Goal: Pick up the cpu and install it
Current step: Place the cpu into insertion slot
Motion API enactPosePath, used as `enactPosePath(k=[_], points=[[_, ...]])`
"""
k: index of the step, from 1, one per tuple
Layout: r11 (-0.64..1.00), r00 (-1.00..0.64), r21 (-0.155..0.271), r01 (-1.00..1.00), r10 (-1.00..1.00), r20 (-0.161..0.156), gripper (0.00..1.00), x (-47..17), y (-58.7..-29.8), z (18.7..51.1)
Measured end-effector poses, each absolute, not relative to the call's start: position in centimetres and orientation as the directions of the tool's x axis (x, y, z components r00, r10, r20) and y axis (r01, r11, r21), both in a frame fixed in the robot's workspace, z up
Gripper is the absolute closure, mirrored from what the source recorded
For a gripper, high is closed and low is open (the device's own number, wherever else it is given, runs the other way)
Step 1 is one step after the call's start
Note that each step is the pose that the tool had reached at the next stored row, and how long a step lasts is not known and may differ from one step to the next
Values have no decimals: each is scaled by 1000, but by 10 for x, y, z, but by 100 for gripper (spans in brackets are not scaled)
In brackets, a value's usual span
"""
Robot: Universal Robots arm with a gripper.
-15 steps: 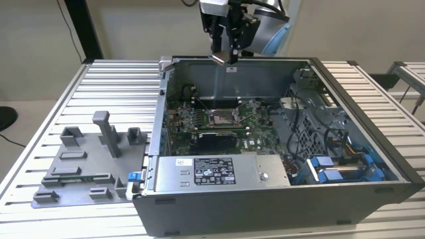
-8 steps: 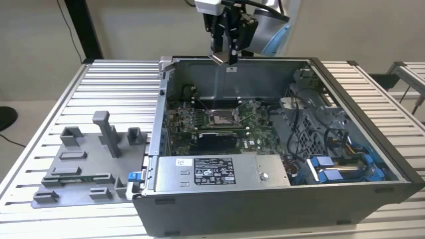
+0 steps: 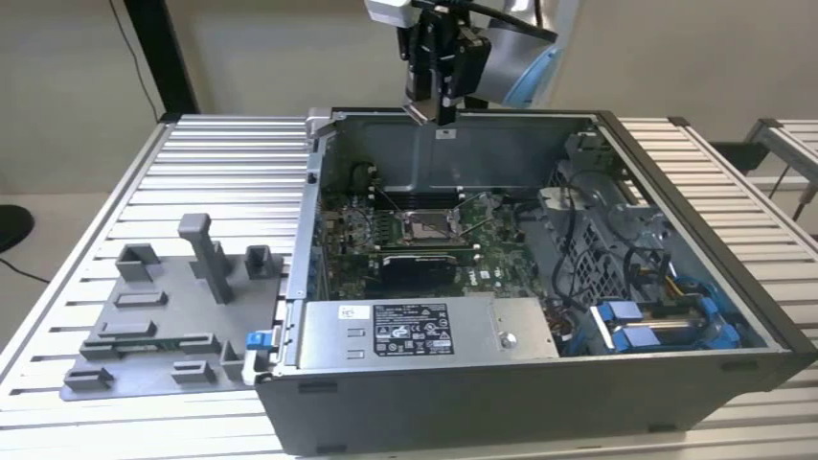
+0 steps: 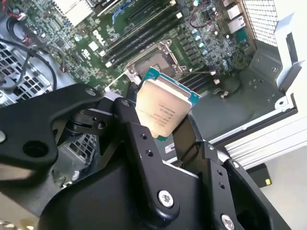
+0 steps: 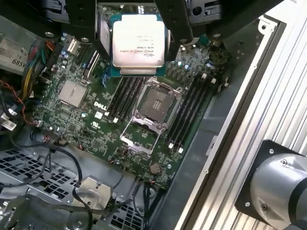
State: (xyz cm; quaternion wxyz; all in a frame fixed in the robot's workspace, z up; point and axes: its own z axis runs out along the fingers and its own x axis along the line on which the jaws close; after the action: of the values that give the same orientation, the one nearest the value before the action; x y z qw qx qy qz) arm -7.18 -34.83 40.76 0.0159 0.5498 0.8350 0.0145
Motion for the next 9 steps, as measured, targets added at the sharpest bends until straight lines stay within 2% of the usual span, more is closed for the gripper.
enactPosePath(k=[9], points=[[262, -261, 41, 964, 965, -10, 100, -72, -348, 408]])
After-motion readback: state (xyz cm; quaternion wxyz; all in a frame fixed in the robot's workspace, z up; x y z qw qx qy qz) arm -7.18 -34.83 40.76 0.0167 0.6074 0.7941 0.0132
